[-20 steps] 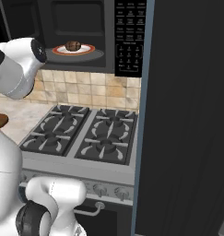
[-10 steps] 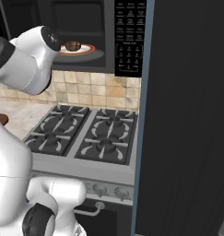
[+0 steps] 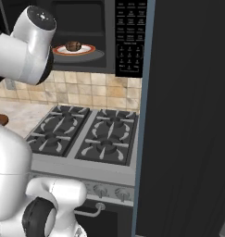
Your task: Retrieve the reheated potato from the microwave, then place the potato, cheese, and condiment on the cutting board.
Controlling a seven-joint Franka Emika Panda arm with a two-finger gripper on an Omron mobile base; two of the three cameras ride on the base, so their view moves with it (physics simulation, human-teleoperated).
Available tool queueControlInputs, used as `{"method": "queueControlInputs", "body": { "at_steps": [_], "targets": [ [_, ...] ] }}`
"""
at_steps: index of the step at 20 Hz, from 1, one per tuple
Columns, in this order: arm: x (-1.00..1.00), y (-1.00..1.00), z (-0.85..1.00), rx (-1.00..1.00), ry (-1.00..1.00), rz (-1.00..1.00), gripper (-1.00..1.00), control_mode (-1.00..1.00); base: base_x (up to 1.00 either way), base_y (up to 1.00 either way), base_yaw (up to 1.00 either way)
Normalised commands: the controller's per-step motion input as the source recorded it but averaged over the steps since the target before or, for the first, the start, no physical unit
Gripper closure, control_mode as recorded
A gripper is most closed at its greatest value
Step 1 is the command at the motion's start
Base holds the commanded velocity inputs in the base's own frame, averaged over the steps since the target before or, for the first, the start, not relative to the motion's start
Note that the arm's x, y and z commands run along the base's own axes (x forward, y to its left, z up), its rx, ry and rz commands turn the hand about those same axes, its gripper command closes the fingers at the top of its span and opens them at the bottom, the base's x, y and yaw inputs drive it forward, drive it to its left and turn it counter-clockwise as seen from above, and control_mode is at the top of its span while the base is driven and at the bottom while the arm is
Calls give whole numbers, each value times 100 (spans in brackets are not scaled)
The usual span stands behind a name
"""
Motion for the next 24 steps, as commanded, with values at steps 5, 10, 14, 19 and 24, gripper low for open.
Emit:
{"method": "queueControlInputs", "body": {
  "at_steps": [5, 10, 14, 19, 24],
  "targets": [
    [29, -29, 0, -22, -26, -6, -100, -100, 0, 0, 0],
    [64, -17, 0, -15, -16, -10, -100, -100, 0, 0, 0],
    [71, -10, 0, -8, -13, -12, -100, -100, 0, 0, 0],
    [63, -1, -1, -2, -10, -14, -100, -100, 0, 0, 0],
    [66, 0, 0, 1, -4, -14, -100, -100, 0, 0, 0]
  ]
}}
